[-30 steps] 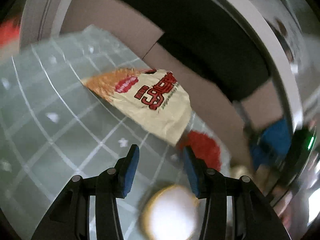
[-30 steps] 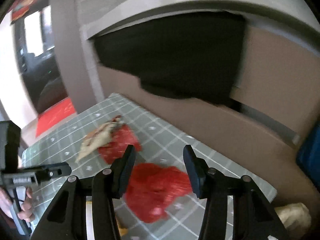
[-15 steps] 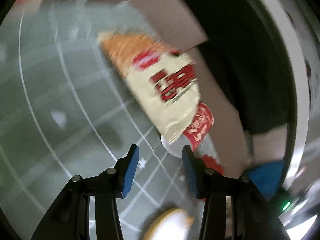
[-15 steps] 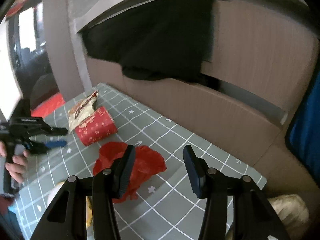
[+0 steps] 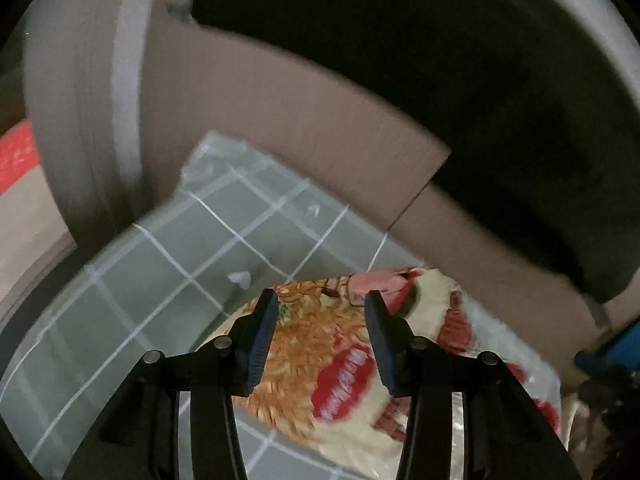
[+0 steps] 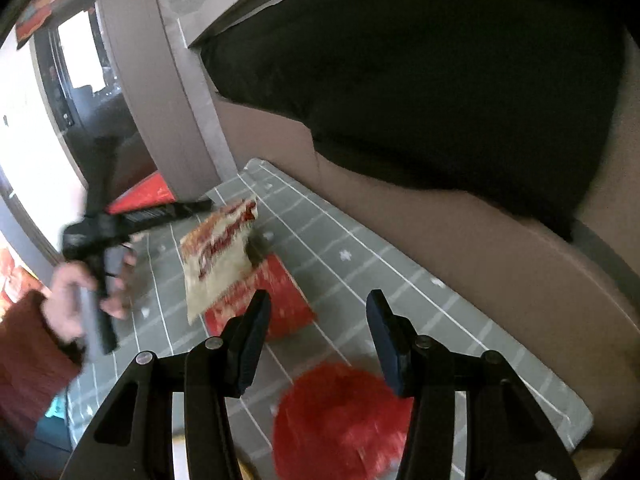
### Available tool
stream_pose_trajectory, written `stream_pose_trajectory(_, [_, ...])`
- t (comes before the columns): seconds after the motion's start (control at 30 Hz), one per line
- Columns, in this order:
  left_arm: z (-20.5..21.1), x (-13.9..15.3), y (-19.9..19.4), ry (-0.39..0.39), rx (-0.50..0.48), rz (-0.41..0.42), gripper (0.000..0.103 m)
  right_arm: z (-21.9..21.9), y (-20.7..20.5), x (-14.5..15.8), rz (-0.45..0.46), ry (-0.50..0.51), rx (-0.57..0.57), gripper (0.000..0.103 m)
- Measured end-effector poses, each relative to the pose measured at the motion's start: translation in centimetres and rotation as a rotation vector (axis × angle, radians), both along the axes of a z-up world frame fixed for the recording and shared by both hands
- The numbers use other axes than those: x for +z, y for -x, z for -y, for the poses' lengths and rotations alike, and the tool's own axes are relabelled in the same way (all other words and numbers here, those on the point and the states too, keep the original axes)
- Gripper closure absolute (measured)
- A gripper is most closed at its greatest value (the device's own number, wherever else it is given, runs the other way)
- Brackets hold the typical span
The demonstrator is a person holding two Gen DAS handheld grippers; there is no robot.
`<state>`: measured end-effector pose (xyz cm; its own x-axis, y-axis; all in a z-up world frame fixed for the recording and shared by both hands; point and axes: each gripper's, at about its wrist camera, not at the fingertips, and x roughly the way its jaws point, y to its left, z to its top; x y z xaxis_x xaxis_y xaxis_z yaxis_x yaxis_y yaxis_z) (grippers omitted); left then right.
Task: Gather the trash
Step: 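Move both tools back to the table toward the snack bag and red cup, then grasp the red paper cup rim with the right tool while the left tool approaches the snack bag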
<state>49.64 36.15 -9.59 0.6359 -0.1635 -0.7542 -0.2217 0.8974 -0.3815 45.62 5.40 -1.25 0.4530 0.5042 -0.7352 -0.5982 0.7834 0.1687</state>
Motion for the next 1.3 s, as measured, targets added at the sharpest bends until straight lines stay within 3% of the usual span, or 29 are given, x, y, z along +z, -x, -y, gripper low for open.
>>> stream_pose_trajectory(0.1, [-0.1, -0.9, -0.1, 0.018, -0.046, -0.032, 0.058, -1.8, -1.3, -0.5, 0.01, 0.025, 0.024, 0.056])
stream_pose_trajectory(0.27, [1.7, -1.0, 3.3, -0.084, -0.241, -0.055, 0.058, -4.6, -3.6, -2.3, -0.051, 0.023, 0.079, 0.056])
stream_pose_trajectory(0.47, [2.7, -0.5, 8.2, -0.091, -0.283, -0.054, 0.058, -5.0, -3.9, -5.4, -0.235, 0.0, 0.122, 0.058])
stream_pose_trajectory(0.57, [3.7, -0.4, 10.3, -0.088, -0.304, -0.061, 0.058, -3.7, -1.5, -5.6, -0.262, 0.024, 0.136, 0.066])
stream_pose_trajectory(0.67, [4.5, 0.0, 12.0, -0.046, -0.311, -0.076, 0.058, -2.2, 1.7, -4.8, -0.226, 0.074, 0.177, 0.071])
stream_pose_trajectory(0.93, [9.3, 0.2, 18.5, 0.012, -0.366, -0.11, 0.058, 2.6, 9.5, -2.1, -0.176, 0.037, 0.224, 0.094])
stream_pose_trajectory(1.03, [11.0, 0.4, 19.9, 0.04, -0.395, -0.146, 0.058, 3.8, 10.9, -0.9, -0.091, 0.052, 0.206, 0.095])
stream_pose_trajectory(1.1, [11.4, 1.0, 20.1, 0.057, -0.373, -0.147, 0.058, 5.0, 10.9, 0.4, -0.064, 0.003, 0.169, 0.095])
stream_pose_trajectory(1.17, [11.0, 1.8, 19.4, 0.066, -0.338, -0.118, 0.058, 6.4, 10.5, 1.9, -0.019, -0.044, 0.128, 0.096])
stream_pose_trajectory(1.3, [10.1, 5.0, 15.6, 0.028, -0.266, 0.037, 0.058, 9.3, 10.1, 5.0, 0.097, -0.098, 0.025, 0.096])
